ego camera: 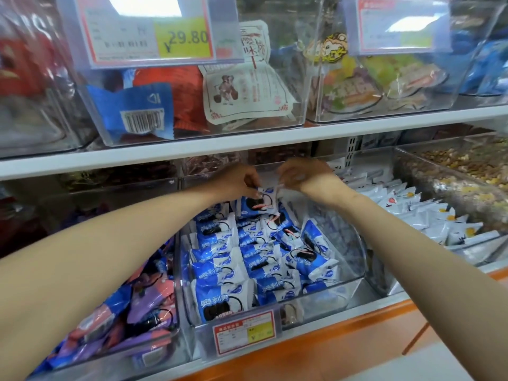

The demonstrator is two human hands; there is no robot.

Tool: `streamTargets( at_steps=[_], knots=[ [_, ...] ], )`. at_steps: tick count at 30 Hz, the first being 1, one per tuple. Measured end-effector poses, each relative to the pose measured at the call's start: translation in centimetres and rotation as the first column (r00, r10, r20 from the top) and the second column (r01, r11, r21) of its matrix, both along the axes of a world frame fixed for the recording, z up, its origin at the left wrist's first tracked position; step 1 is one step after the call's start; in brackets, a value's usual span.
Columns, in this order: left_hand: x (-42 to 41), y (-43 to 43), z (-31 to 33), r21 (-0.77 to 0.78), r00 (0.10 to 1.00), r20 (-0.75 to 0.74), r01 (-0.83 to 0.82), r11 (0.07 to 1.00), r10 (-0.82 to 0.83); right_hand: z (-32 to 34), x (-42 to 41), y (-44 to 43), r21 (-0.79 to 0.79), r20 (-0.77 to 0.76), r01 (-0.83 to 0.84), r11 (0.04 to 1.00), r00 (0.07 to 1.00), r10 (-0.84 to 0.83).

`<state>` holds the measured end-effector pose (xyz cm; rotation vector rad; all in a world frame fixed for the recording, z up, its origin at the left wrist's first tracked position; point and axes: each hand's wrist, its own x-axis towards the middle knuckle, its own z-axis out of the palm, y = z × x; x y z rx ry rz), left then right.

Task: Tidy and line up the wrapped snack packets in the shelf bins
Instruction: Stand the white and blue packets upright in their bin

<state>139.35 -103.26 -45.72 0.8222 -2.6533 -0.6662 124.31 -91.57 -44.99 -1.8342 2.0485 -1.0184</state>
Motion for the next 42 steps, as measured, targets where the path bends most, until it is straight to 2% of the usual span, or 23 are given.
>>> streamTargets(
  at_steps=[3,5,7,12,17,23,25,29,32,34,37,39,42],
  knots=[
    [0.4,-0.3,-1.1,-0.125,0.990,0.133,-0.027,0.992,0.044,0.2,-0.6,0.1,-0.013,-0.069,0.075,0.997,0.995,-0.076],
    [0.7,-0.3,-1.5,-0.248,0.974,0.212,-0.019,0.968,0.074,0.2,-0.6,-0.1,0.007,-0.200,0.139,0.990,0.971,-0.134],
    [1.0,-0.4,-1.4,-0.308,0.962,0.256,-0.009,0.951,0.092,0.2,-0.2,-0.6,0.071,-0.334,0.137,0.988,0.937,-0.106],
    [1.6,-0.9,-1.1,-0.268,0.943,0.318,-0.007,0.963,0.095,-1.2,1.4,-2.2,0.268,-0.470,0.035,0.963,0.877,0.099],
    [2.0,-1.1,-1.4,-0.251,0.955,0.281,-0.021,0.968,0.094,-4.3,1.7,-4.0,0.463,-0.560,0.077,0.883,0.797,0.225],
    [2.0,-0.7,-1.4,-0.251,0.958,0.277,-0.003,0.968,0.075,-4.1,1.6,-3.4,0.413,-0.668,0.135,0.901,0.717,0.199],
    [1.8,-0.8,-1.4,-0.241,0.960,0.273,0.007,0.970,0.061,-2.7,1.4,-2.7,0.373,-0.679,0.164,0.913,0.719,0.149],
    [1.1,-0.8,-1.5,-0.214,0.962,0.267,0.002,0.977,0.056,1.5,0.7,-0.7,0.258,-0.597,0.203,0.945,0.802,-0.010],
    [0.1,-0.4,-1.6,-0.197,0.966,0.253,0.000,0.980,0.051,2.7,-0.1,0.8,0.243,-0.366,0.161,0.957,0.928,-0.064],
    [-0.3,-0.3,-1.8,-0.227,0.963,0.261,0.000,0.974,0.061,2.5,-0.7,1.6,0.207,-0.225,0.141,0.968,0.970,-0.093],
    [-0.4,-0.4,-2.2,-0.307,0.954,0.281,-0.013,0.951,0.104,1.8,-1.3,2.4,0.133,-0.023,0.122,0.984,0.992,-0.120],
    [-0.3,-0.8,-2.2,-0.299,0.950,0.287,-0.033,0.954,0.122,1.7,-1.6,2.6,0.114,0.107,0.122,0.986,0.985,-0.134],
    [-0.3,-1.0,-2.0,-0.279,0.948,0.299,-0.023,0.960,0.110,1.6,-1.9,2.3,0.098,0.165,0.144,0.985,0.974,-0.158]
  ],
)
